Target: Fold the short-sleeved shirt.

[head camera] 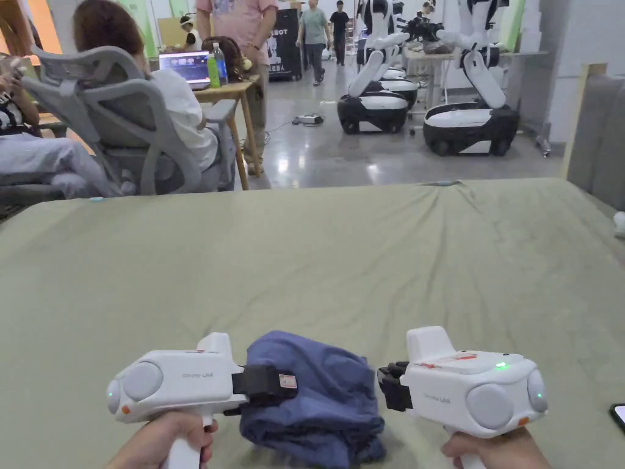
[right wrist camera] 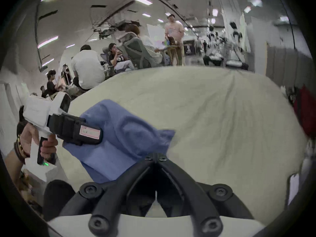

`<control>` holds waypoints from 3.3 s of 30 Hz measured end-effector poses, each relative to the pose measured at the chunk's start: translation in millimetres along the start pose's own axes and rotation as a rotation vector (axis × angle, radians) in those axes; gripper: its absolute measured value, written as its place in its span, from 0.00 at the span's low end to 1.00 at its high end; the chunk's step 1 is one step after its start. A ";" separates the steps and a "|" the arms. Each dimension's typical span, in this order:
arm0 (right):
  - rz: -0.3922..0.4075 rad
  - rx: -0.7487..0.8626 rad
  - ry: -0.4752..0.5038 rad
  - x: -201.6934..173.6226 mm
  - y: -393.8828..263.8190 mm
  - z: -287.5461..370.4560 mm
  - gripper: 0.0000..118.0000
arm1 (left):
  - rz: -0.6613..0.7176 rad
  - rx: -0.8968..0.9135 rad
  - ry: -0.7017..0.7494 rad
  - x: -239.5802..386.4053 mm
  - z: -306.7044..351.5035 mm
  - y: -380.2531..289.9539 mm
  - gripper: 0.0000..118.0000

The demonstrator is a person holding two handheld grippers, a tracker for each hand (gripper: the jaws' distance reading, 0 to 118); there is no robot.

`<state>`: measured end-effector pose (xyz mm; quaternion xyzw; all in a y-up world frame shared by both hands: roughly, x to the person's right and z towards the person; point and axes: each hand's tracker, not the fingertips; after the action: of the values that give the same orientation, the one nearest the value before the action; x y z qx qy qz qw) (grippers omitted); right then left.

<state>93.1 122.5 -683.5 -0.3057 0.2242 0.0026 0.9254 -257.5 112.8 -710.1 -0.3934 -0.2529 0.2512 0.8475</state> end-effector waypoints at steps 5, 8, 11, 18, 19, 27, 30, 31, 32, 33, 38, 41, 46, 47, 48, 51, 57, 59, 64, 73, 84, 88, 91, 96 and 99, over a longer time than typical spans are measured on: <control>0.071 0.150 0.004 -59.0 44.9 -32.9 0.00 | 0.037 0.058 0.044 -86.0 79.2 33.0 0.25; 0.071 0.157 0.042 -97.7 65.7 -60.6 0.00 | 0.088 0.108 0.094 -146.8 140.4 46.3 0.25; 0.093 0.164 0.091 -137.5 75.8 -96.6 0.00 | 0.084 0.124 0.115 -226.5 205.2 61.7 0.25; 0.131 0.153 0.221 -207.0 72.7 -162.0 0.00 | 0.236 0.219 0.219 -358.8 305.6 70.9 0.25; 0.141 0.141 0.230 -211.7 70.4 -168.2 0.00 | 0.262 0.226 0.236 -368.7 306.0 69.8 0.25; 0.199 0.120 0.239 -192.8 75.2 -166.2 0.00 | 0.169 0.273 0.291 -353.0 299.6 65.7 1.00; 0.190 0.139 0.224 -182.7 85.0 -151.0 0.00 | 0.155 0.351 0.397 -332.6 318.8 75.8 1.00; 0.182 0.148 0.220 -178.5 87.8 -143.3 0.00 | 0.145 0.360 0.462 -323.8 323.5 81.3 1.00; 0.173 0.158 0.215 -174.2 90.3 -135.0 0.00 | 0.125 0.363 0.534 -311.7 327.6 86.8 0.91; 0.166 0.173 0.211 -168.7 93.0 -125.1 0.00 | 0.135 0.405 0.613 -295.8 330.6 91.0 0.73; 0.157 0.248 0.149 -131.0 113.2 -69.2 0.00 | -0.054 0.530 0.713 -165.4 307.1 108.7 0.00; 0.152 0.297 0.098 -100.8 125.5 -31.8 0.00 | -0.169 0.591 0.591 -87.9 270.4 109.0 0.00; 0.115 0.380 -0.031 -44.9 128.5 37.9 0.00 | -0.338 0.694 0.436 50.9 186.4 86.3 0.00; 0.103 0.387 -0.060 -34.9 126.2 47.9 0.00 | -0.390 0.689 0.416 64.5 169.3 80.4 0.00; 0.097 0.397 -0.096 -20.3 121.6 54.4 0.00 | -0.456 0.701 0.417 89.1 148.8 72.6 0.00; 0.111 0.423 -0.241 3.1 106.5 81.0 0.00 | -0.547 0.725 0.462 133.6 97.9 52.0 0.00; 0.069 0.468 -0.371 45.2 63.3 103.1 0.00 | -0.661 0.758 0.498 181.6 25.3 -2.2 0.00; 0.035 0.473 -0.385 56.4 45.2 107.0 0.00 | -0.687 0.754 0.501 185.5 14.7 -23.2 0.00; -0.015 0.499 -0.430 61.0 3.0 111.1 0.00 | -0.658 0.740 0.547 172.3 4.0 -54.9 0.00; 0.044 0.520 -0.419 41.0 -1.5 104.2 0.00 | -0.509 0.738 0.544 151.4 -0.2 -80.1 0.00; 0.006 0.503 -0.389 40.6 -1.8 97.7 1.00 | -0.550 0.730 0.529 150.9 -16.7 -83.0 0.96; 0.010 0.535 -0.420 37.2 -2.4 100.0 1.00 | -0.565 0.738 0.546 151.3 -22.4 -79.2 1.00; 0.010 0.523 -0.417 40.5 -1.5 96.2 1.00 | -0.577 0.733 0.549 151.3 -23.5 -80.0 1.00; 0.018 0.517 -0.419 43.9 -3.5 92.2 1.00 | -0.569 0.737 0.525 153.1 -21.1 -80.1 1.00; 0.021 0.511 -0.417 44.5 -3.2 92.8 1.00 | -0.572 0.739 0.530 154.7 -22.7 -80.4 1.00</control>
<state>171.9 166.5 -634.1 -0.0541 0.0265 0.0180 0.9980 -109.6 151.9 -623.3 -0.0342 -0.0220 -0.0254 0.9989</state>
